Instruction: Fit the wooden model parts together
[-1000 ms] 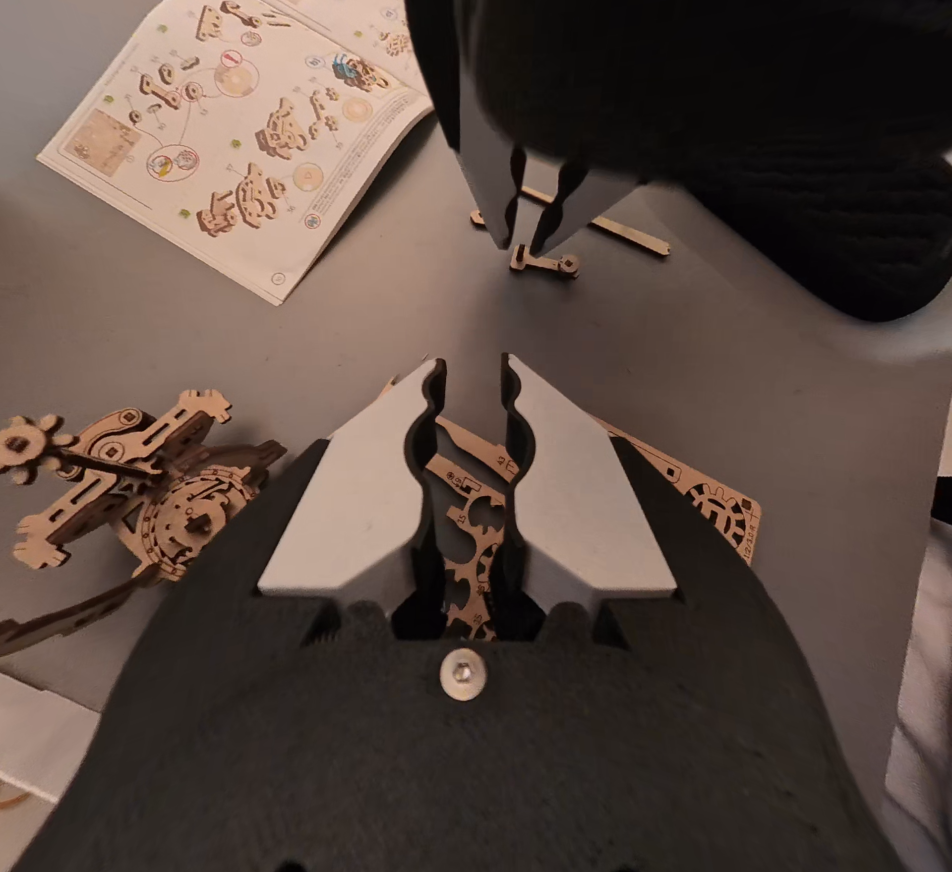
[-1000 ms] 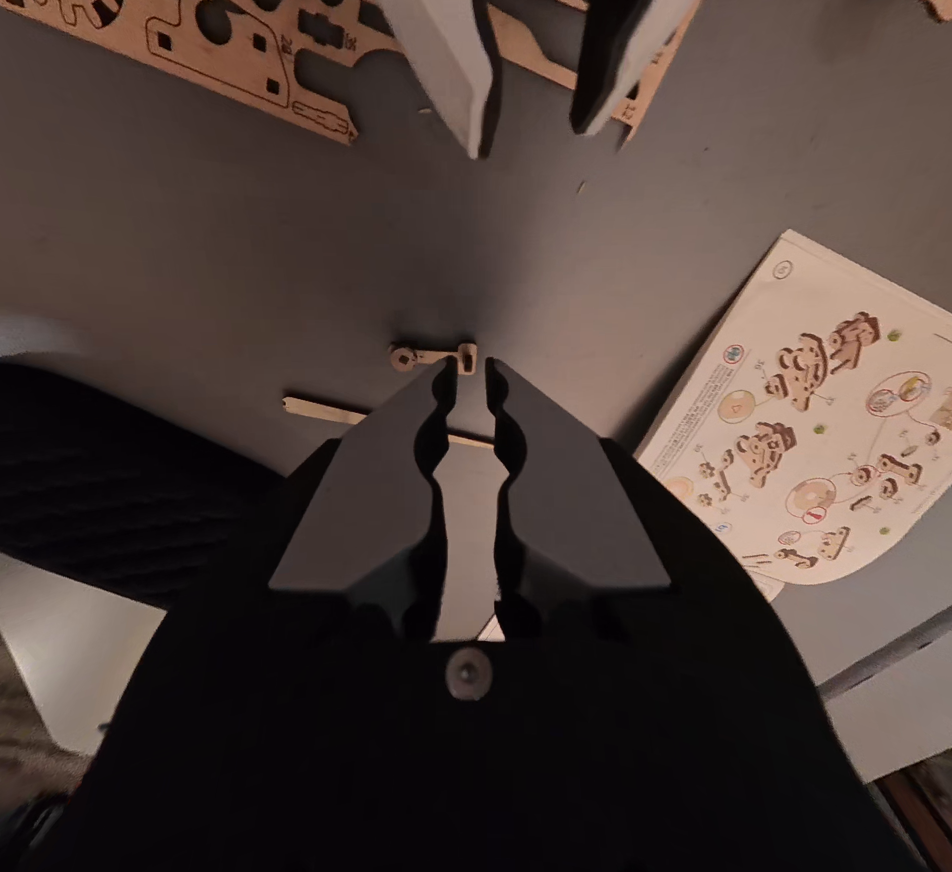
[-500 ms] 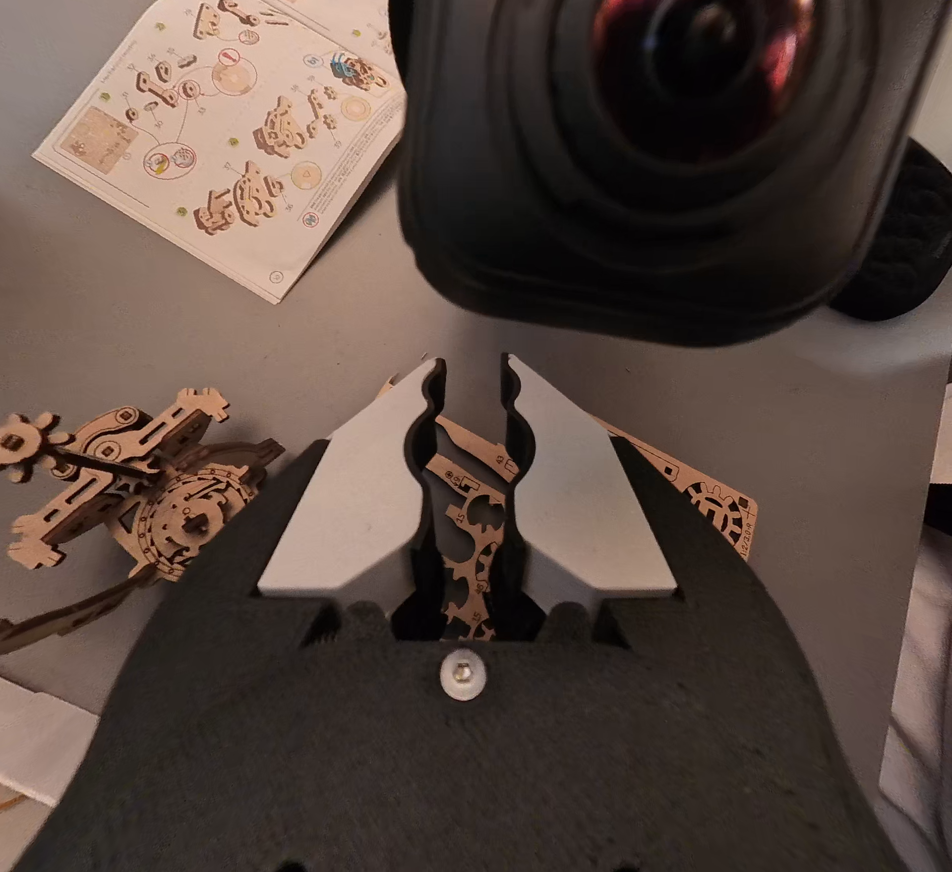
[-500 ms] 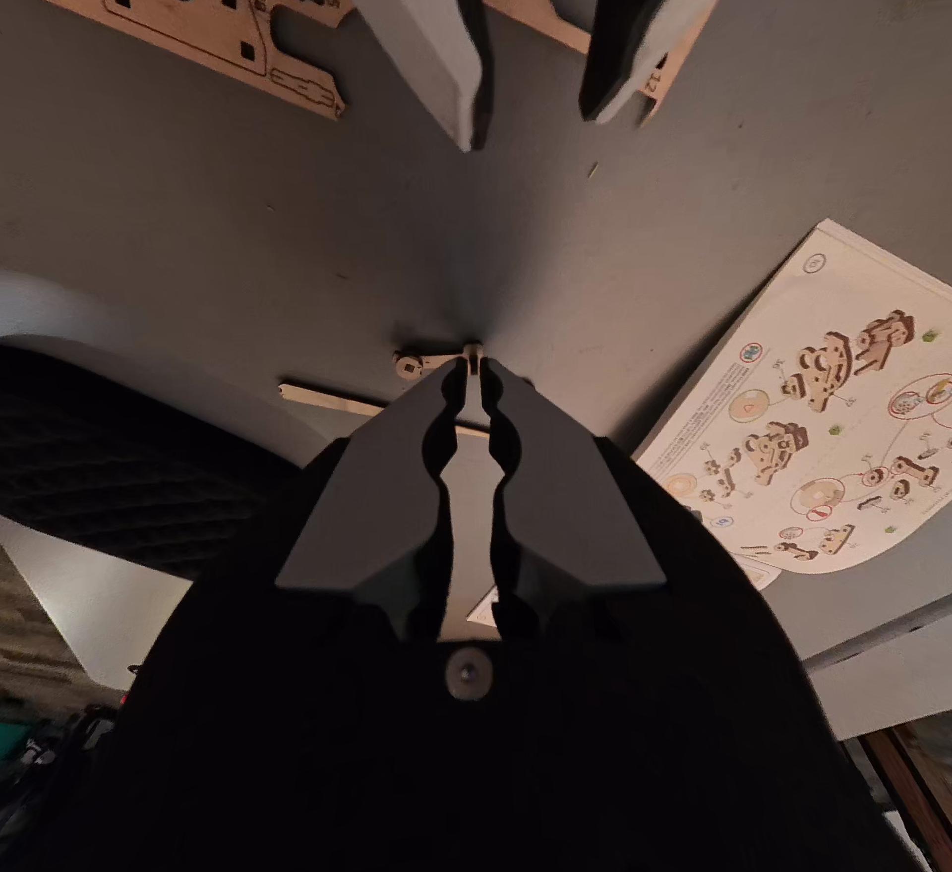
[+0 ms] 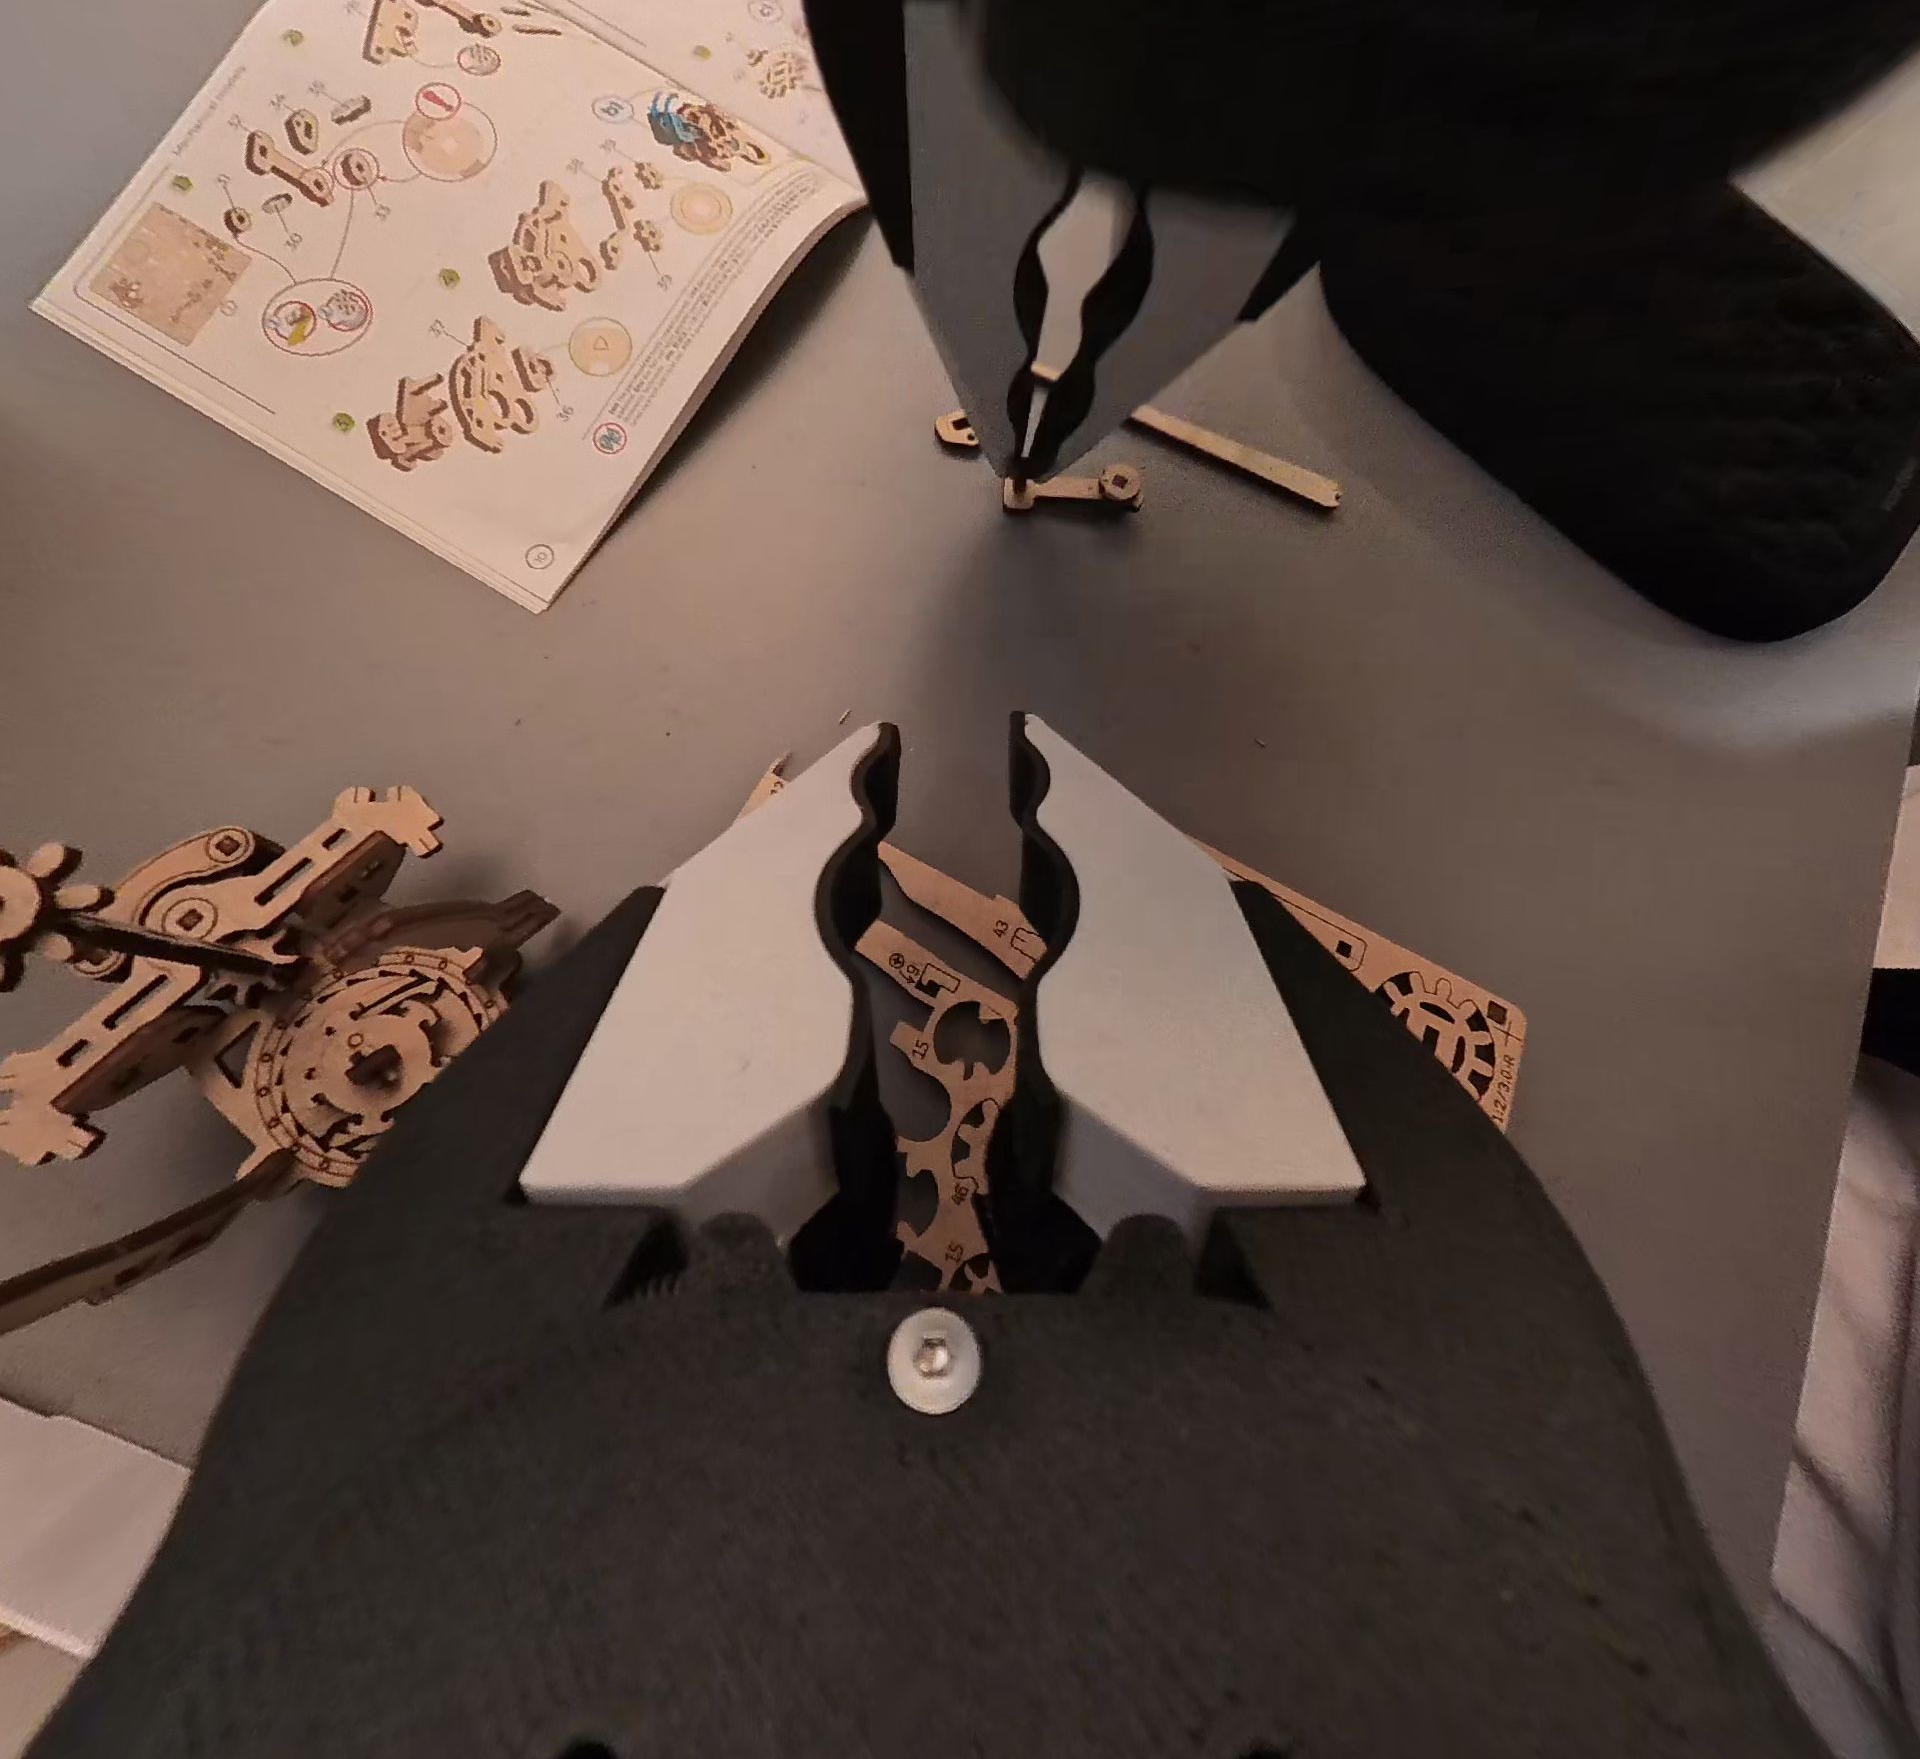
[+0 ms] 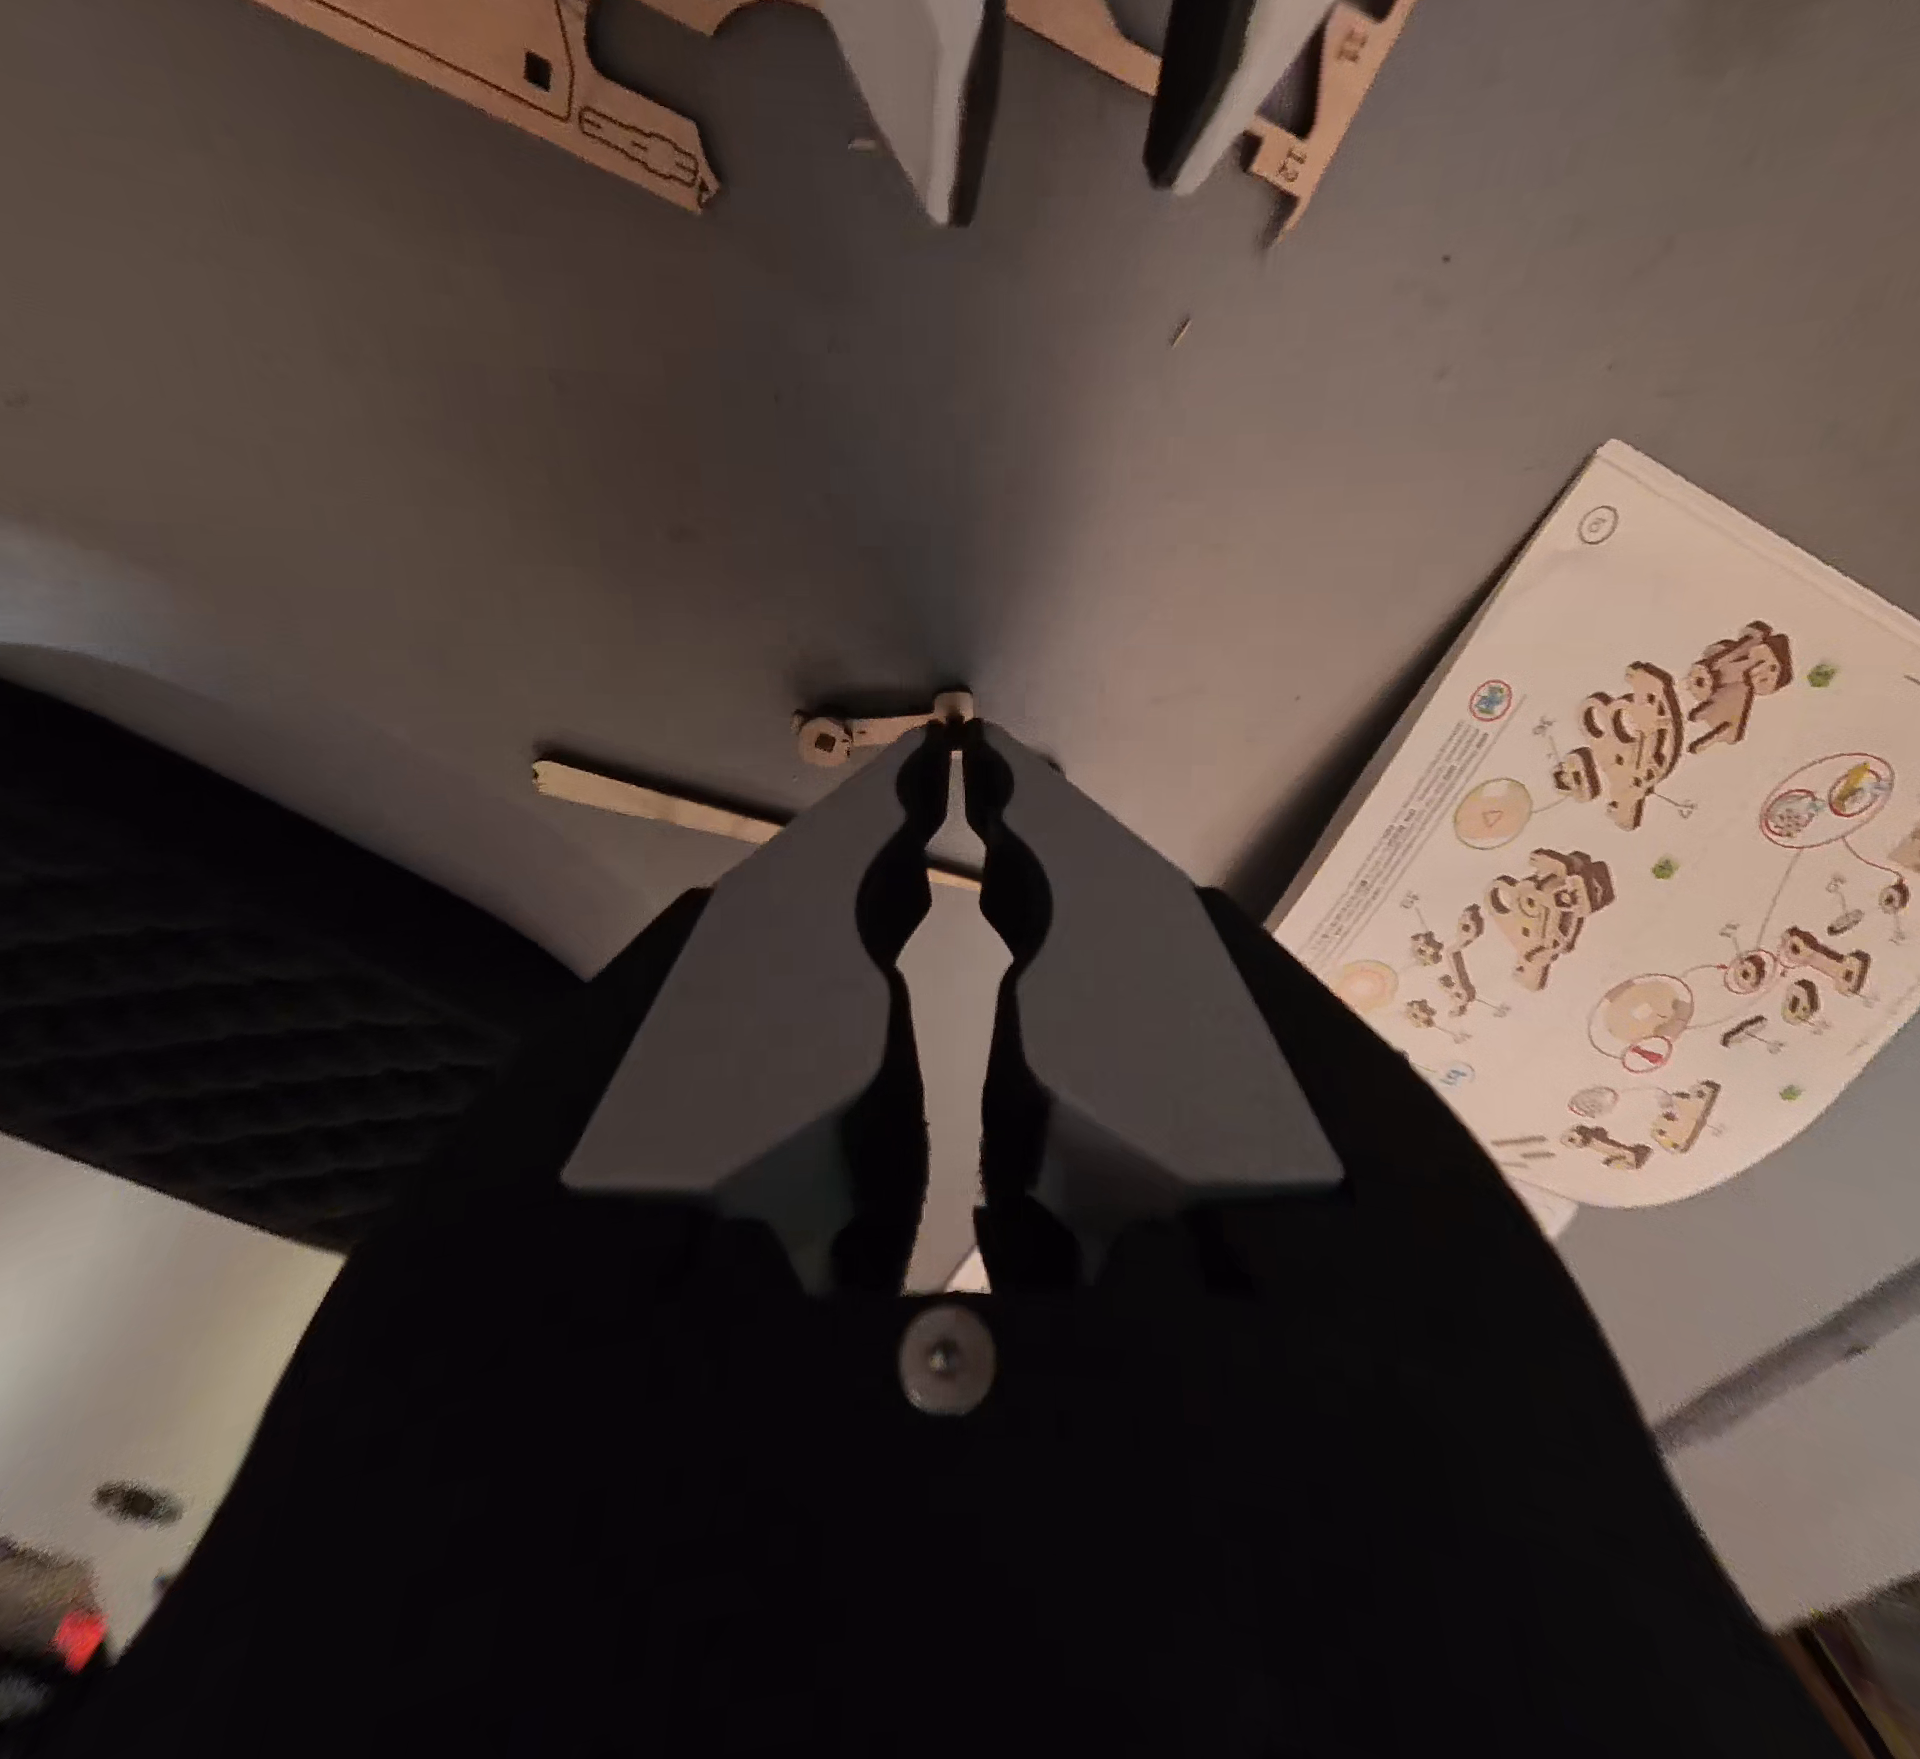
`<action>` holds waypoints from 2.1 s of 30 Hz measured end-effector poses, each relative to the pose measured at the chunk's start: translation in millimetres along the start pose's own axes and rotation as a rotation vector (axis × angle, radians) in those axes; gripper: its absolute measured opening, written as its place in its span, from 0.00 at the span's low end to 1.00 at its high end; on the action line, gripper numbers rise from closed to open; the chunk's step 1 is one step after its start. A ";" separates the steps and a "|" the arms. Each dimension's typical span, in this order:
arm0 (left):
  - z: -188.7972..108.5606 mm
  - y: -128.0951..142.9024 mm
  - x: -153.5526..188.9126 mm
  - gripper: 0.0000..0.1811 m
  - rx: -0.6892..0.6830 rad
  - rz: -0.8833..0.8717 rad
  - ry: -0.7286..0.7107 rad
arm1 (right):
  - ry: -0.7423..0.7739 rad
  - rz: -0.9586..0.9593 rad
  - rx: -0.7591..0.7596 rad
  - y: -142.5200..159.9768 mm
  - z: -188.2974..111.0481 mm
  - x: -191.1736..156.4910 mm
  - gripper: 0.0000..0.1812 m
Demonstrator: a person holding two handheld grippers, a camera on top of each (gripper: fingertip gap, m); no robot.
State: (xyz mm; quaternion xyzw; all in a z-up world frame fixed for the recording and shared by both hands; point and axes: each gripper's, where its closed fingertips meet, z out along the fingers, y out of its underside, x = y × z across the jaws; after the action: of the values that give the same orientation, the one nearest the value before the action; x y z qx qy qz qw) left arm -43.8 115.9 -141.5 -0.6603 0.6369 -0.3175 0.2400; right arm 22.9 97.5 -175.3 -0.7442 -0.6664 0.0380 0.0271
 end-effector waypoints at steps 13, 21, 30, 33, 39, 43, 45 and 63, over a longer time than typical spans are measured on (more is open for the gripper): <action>2.7 1.0 1.3 0.11 -0.004 0.000 0.004 | 0.077 0.055 0.359 0.9 -1.3 0.1 0.01; 3.7 2.0 0.9 0.11 -0.008 0.000 0.004 | 0.035 0.117 0.496 1.3 -1.9 0.5 0.01; 5.0 3.0 1.4 0.11 -0.013 0.000 0.006 | -0.007 0.141 0.616 1.2 -1.9 0.7 0.01; 5.1 3.0 1.4 0.11 -0.011 -0.002 0.008 | -0.018 0.155 0.651 1.2 -2.0 0.7 0.01; 5.8 4.0 1.4 0.11 -0.017 -0.001 0.008 | -0.046 0.202 0.637 0.5 -2.6 1.2 0.01; 2.2 -3.0 7.8 0.11 0.025 -0.028 0.056 | -0.103 0.286 0.651 -4.9 -13.0 0.8 0.01; -3.2 -11.6 11.8 0.12 0.080 -0.079 0.107 | -0.096 0.320 0.780 -20.8 -33.3 1.7 0.01; -41.9 -70.8 43.0 0.14 0.496 -0.066 0.314 | 1.179 -0.293 0.833 -72.8 -128.9 -18.6 0.01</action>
State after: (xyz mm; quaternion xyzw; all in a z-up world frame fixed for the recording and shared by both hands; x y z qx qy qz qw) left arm -26.0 82.1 -56.9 -0.5446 0.5476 -0.5692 0.2822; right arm -39.2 88.3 -39.9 -0.4722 -0.5642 -0.1223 0.6661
